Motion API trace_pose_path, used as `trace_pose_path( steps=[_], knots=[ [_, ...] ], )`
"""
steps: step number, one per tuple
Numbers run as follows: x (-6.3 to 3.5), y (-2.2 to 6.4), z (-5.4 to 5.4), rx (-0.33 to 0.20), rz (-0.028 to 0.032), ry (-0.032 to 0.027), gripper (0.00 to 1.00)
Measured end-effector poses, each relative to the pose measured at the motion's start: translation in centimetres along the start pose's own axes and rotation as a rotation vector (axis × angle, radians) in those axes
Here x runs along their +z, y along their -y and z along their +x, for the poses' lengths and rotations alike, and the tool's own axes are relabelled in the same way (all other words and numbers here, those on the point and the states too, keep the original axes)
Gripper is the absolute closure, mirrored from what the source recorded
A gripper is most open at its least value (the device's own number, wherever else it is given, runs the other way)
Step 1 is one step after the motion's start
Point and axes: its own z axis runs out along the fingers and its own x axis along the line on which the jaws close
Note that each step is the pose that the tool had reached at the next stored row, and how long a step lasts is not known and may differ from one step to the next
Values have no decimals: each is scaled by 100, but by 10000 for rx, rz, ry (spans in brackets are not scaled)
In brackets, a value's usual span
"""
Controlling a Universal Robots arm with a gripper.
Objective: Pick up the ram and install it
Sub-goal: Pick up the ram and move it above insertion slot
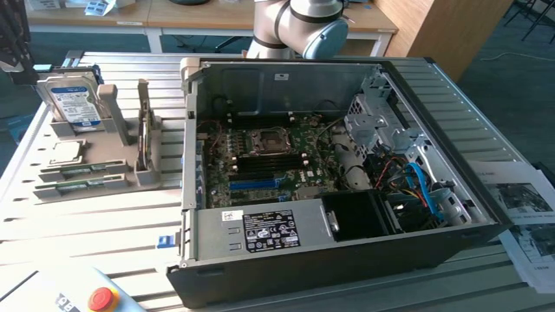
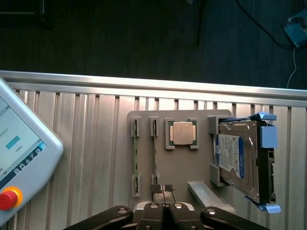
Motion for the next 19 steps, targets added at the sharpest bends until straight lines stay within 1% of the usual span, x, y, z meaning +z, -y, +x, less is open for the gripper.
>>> trace_pose_path(
  steps=[3,5,13,19],
  knots=[
    [0,3,0,-32,0,-2,90],
    [-1,5,0,-168,-5,-7,90],
    [0,4,1,-172,-5,-8,90],
    [1,2,0,-177,14,-9,90]
  ],
)
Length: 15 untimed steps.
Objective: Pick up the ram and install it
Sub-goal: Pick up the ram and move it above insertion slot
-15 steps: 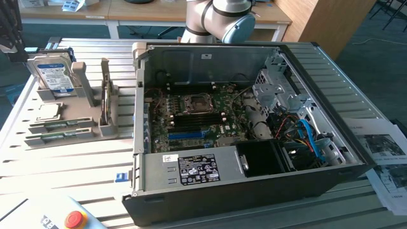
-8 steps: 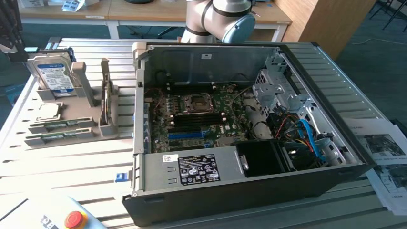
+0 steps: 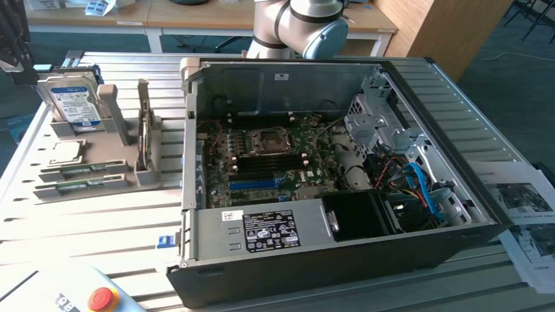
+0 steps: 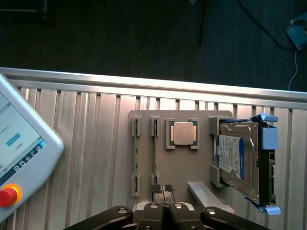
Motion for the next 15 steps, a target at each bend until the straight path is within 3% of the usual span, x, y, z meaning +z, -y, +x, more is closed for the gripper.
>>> trace_pose_path(
  steps=[3,15],
  knots=[
    [1,-3,0,-3,31,-1,90],
    [3,-3,0,-4,31,-1,90]
  ],
)
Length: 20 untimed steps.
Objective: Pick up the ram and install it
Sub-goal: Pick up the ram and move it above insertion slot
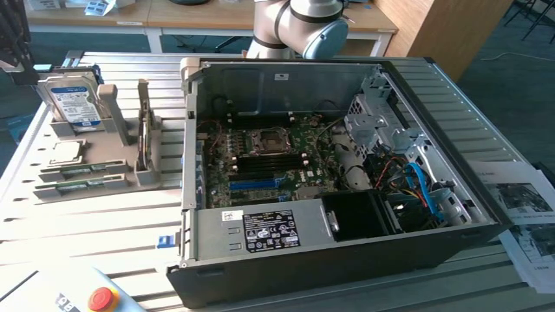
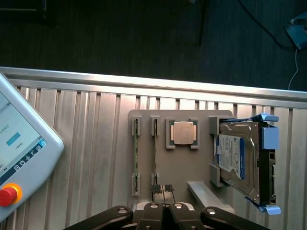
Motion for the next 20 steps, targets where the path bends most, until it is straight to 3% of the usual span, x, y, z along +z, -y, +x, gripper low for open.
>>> trace_pose_path(
  steps=[20],
  knots=[
    [251,10,7,3,-3,-68,90]
  ],
)
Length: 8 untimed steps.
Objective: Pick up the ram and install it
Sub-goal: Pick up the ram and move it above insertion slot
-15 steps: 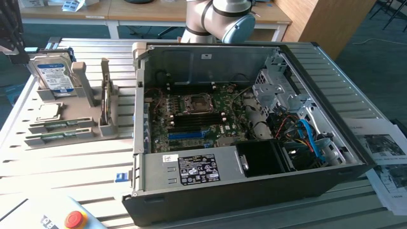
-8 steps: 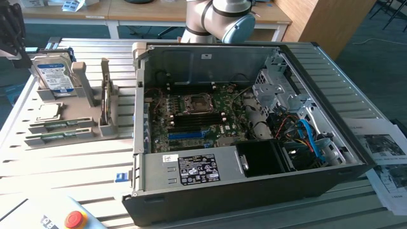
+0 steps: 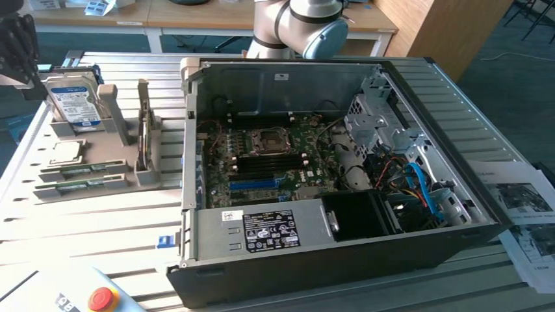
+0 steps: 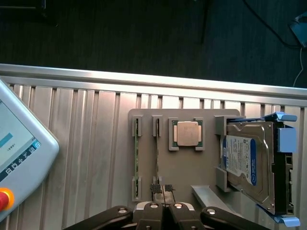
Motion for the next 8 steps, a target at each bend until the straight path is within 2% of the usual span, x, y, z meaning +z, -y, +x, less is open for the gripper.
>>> trace_pose_path(
  steps=[8],
  knots=[
    [1,0,0,0,2,0,90]
  ],
)
